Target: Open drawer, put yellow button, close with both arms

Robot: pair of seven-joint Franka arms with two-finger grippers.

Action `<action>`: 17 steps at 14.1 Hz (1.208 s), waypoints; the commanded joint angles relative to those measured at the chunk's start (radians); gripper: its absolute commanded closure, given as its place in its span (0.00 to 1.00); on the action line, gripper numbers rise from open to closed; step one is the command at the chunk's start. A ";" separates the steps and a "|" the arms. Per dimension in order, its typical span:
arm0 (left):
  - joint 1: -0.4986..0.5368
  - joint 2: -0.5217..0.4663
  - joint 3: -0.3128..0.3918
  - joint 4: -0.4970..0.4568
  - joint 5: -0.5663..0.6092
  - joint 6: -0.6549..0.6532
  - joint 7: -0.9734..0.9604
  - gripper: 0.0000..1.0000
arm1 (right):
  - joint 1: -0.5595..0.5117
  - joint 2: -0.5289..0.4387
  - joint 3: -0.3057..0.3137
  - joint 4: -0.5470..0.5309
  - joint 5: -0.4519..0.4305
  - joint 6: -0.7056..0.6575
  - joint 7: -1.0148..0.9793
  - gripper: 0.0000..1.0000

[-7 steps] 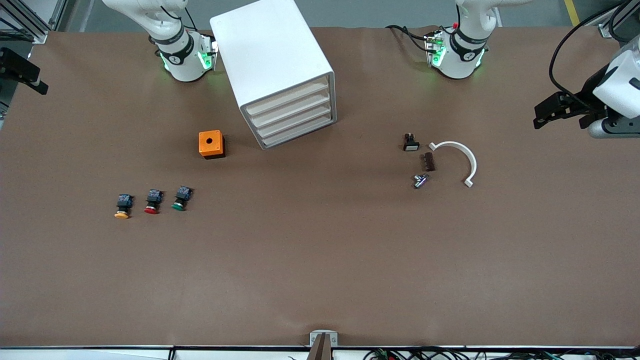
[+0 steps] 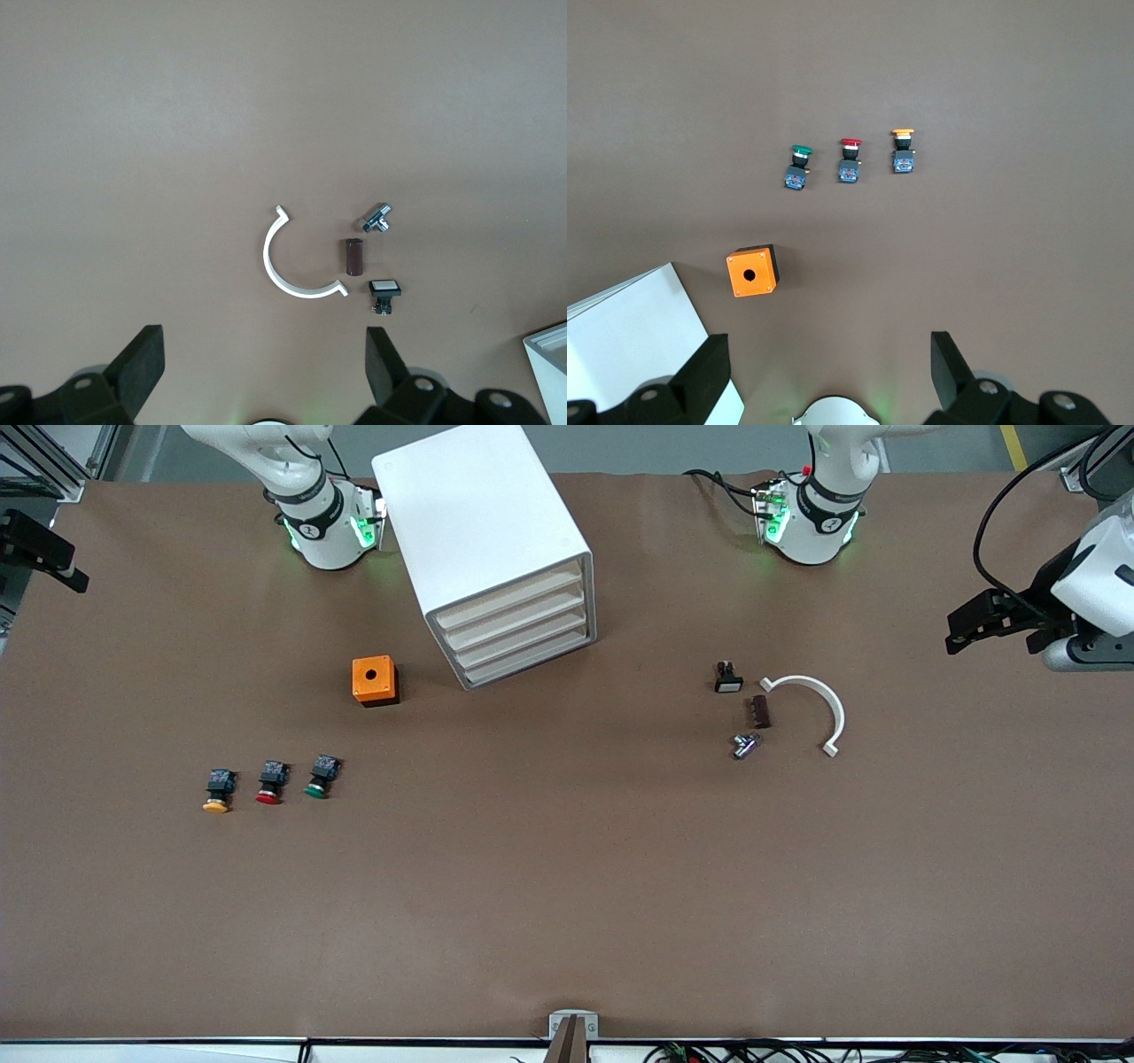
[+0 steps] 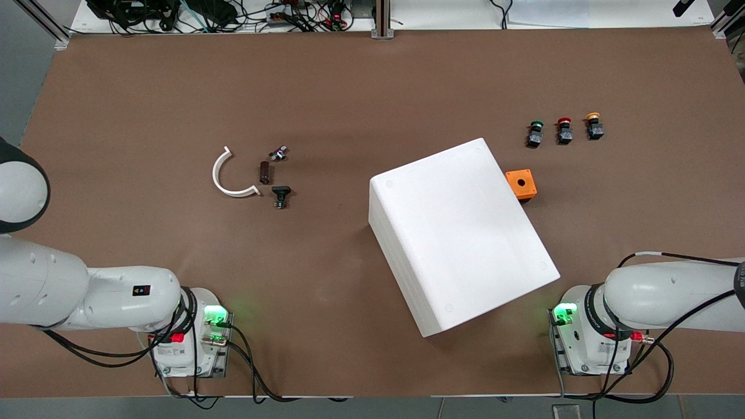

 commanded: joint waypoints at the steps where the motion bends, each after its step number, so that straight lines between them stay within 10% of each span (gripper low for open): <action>1: 0.008 0.015 0.003 0.027 0.006 -0.021 0.010 0.00 | 0.010 -0.028 -0.004 -0.025 -0.002 0.003 0.005 0.00; 9: -0.007 0.124 -0.006 0.023 -0.032 -0.023 0.001 0.00 | 0.005 -0.028 -0.007 -0.026 -0.002 0.002 0.003 0.00; 17: -0.090 0.285 -0.007 0.026 -0.316 -0.018 -0.247 0.00 | 0.007 -0.028 -0.006 -0.025 -0.004 0.005 0.003 0.00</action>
